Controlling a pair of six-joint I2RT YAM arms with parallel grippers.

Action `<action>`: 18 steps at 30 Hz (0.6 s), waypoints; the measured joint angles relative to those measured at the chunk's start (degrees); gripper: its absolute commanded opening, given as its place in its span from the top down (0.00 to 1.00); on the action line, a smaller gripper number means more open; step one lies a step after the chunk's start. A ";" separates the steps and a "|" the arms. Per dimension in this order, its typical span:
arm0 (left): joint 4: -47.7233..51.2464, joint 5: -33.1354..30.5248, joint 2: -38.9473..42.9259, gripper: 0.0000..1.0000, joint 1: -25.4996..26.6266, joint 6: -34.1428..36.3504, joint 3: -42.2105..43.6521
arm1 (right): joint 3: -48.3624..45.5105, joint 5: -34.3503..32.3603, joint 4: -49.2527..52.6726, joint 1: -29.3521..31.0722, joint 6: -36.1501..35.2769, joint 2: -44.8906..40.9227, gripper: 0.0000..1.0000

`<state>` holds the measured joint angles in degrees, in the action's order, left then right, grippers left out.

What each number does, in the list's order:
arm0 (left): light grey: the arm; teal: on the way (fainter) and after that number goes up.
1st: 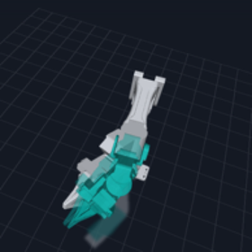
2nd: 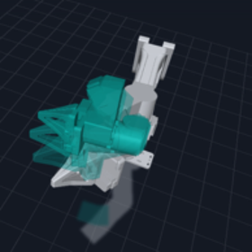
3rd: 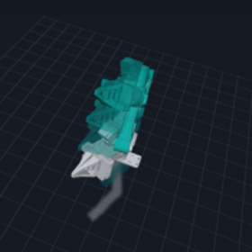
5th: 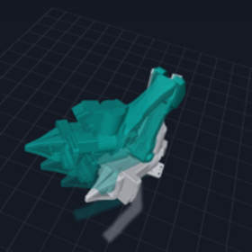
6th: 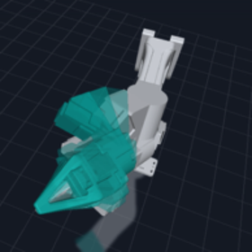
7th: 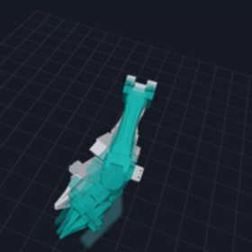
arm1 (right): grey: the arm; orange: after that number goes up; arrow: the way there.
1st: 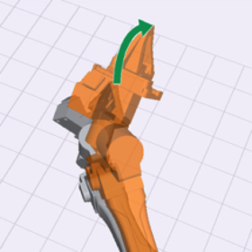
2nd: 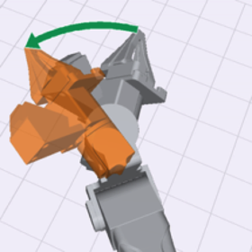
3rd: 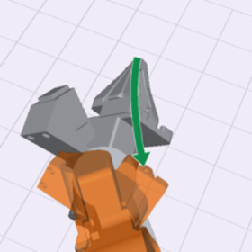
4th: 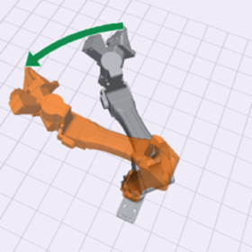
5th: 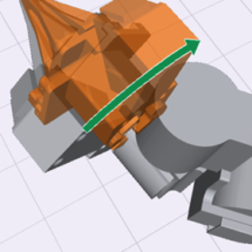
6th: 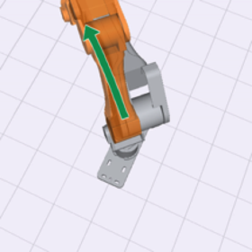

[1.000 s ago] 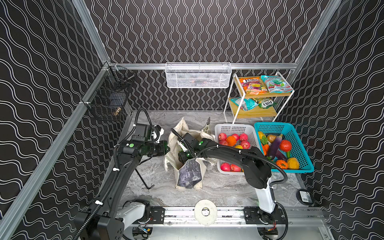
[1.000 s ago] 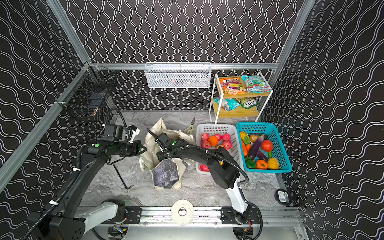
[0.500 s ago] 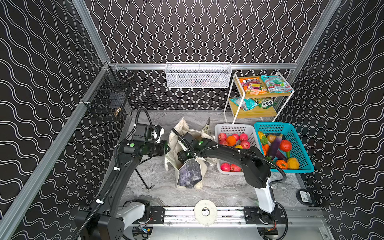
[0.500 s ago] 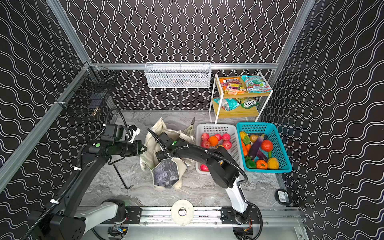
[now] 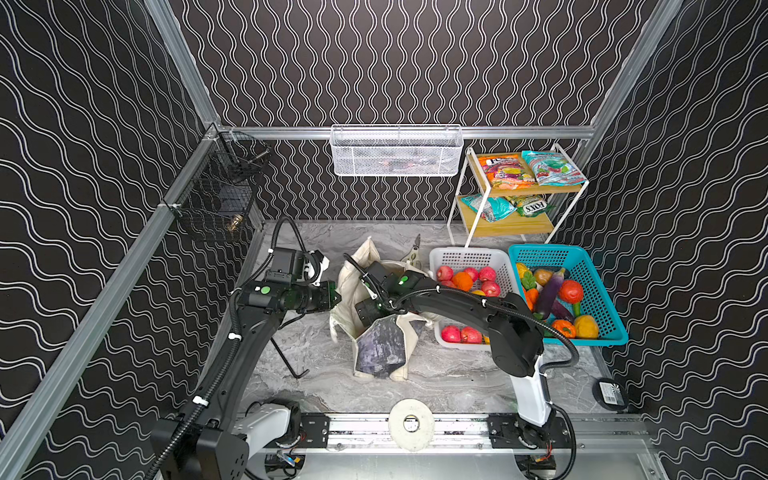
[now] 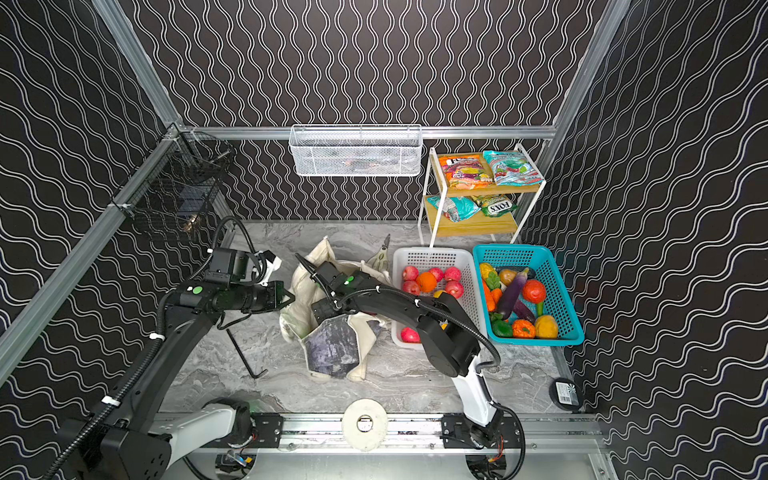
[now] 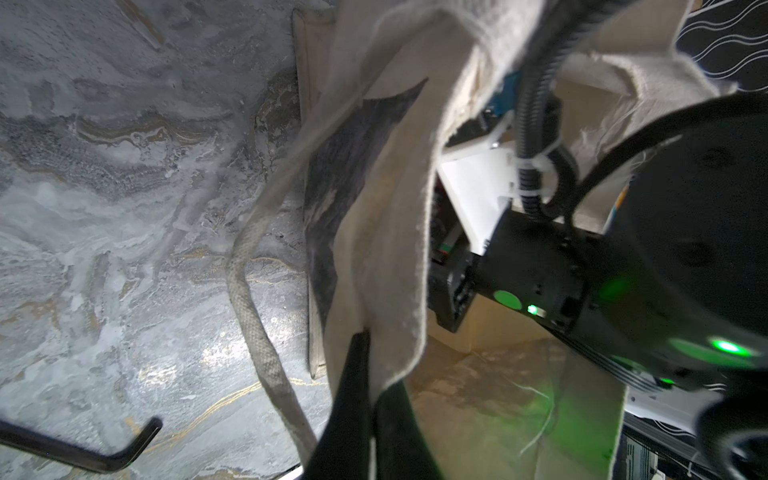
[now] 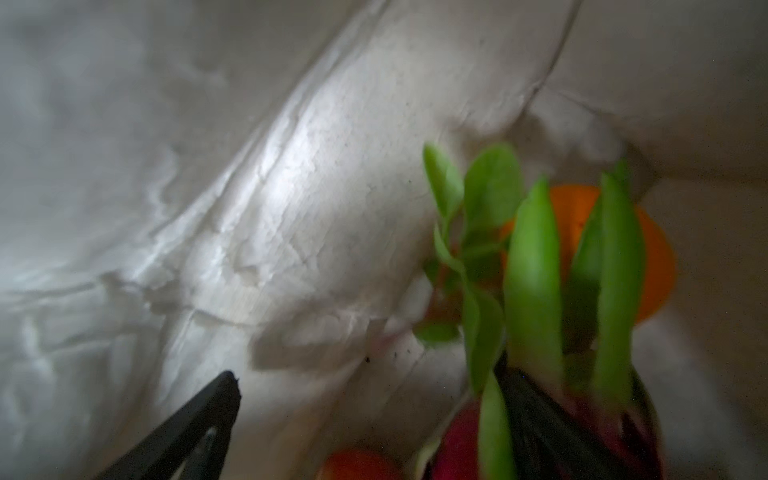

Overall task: Place the food into the grocery bag and tie it
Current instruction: 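Lower the apple into the bag and open the right gripper, then withdraw the right gripper from the bag back over the white basket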

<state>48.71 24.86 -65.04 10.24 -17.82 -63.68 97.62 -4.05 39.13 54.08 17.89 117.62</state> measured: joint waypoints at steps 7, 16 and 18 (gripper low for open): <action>-0.02 0.02 -0.20 1.00 0.00 0.02 0.02 | 4.68 -0.20 3.98 -0.09 1.51 -3.37 0.01; -0.66 0.37 -0.17 1.00 0.00 0.02 1.11 | 12.74 0.04 6.91 -0.09 3.37 -8.83 0.01; -0.68 0.37 -0.07 1.00 0.00 0.02 1.14 | 13.92 0.02 7.82 -0.09 4.00 -10.38 0.01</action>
<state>48.03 25.23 -65.10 10.24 -17.80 -62.54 111.55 -4.03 46.96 54.00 21.89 107.24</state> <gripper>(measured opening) 0.058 0.991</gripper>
